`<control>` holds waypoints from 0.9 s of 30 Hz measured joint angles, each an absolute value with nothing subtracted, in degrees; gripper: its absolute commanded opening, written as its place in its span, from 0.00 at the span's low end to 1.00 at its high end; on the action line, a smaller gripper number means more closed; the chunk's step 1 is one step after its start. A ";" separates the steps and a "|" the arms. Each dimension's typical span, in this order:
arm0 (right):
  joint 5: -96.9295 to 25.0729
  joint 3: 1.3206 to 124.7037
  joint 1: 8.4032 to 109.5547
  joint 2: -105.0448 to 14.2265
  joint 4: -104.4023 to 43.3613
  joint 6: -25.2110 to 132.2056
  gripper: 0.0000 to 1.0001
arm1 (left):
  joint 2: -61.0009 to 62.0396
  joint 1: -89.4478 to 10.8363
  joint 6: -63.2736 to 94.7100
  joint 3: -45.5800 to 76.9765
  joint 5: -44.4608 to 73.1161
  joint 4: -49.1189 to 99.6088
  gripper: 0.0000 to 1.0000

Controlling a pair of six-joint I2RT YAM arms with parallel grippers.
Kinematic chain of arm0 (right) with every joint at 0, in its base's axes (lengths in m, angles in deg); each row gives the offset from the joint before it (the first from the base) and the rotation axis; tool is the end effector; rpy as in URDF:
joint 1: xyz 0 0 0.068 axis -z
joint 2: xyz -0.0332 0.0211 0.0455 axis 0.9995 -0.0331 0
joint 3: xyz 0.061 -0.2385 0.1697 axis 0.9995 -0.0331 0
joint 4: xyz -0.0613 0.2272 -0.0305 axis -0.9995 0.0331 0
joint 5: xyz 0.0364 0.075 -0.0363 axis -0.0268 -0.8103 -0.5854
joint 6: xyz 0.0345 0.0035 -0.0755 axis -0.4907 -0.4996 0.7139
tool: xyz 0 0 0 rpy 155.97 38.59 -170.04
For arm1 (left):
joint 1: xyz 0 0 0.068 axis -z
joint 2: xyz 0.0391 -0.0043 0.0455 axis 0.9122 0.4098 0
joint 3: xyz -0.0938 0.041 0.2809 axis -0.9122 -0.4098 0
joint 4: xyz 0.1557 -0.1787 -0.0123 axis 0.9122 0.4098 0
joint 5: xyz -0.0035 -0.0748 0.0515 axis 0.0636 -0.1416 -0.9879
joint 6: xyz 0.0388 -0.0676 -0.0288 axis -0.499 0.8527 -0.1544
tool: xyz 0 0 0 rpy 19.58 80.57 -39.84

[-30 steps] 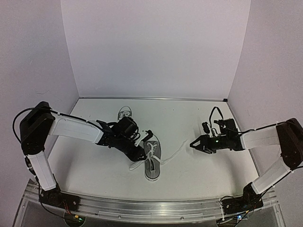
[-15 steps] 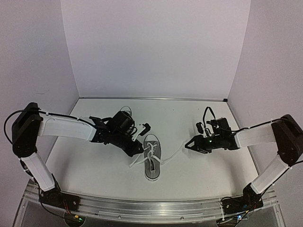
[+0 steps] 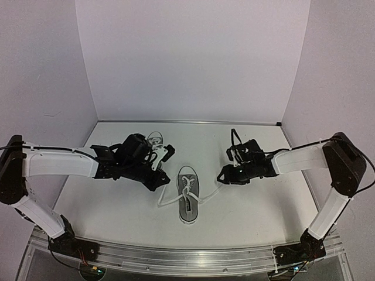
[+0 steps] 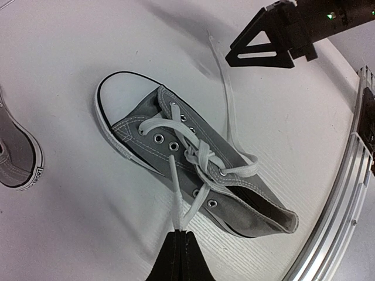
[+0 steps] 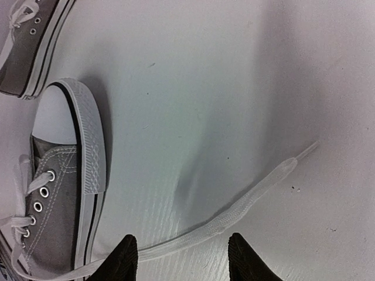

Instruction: Tie the shoes

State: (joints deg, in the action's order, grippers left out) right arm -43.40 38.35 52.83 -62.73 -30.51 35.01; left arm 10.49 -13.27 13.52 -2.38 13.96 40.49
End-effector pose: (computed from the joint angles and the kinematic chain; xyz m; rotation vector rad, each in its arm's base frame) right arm 0.2759 0.2183 0.1736 -0.3478 2.5064 0.7783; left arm 0.1862 -0.2592 0.2389 0.9643 2.2459 -0.6725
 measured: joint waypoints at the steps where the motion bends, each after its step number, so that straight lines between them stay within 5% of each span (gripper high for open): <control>1: -42.72 38.77 52.41 -63.37 -29.93 35.03 0.49 | 9.36 -13.27 13.64 -3.00 13.68 40.41 0.00; 19: -28.77 48.56 47.07 -73.49 -23.66 35.66 0.47 | 1.45 -13.27 14.61 -10.01 10.57 34.26 0.00; 22: -26.87 51.14 47.06 -75.94 -24.57 36.26 0.37 | 0.43 -13.27 14.67 -11.15 10.17 33.44 0.00; 27: -24.05 52.23 46.68 -77.16 -24.76 37.35 0.00 | -1.30 -13.27 14.73 -12.28 9.30 32.05 0.00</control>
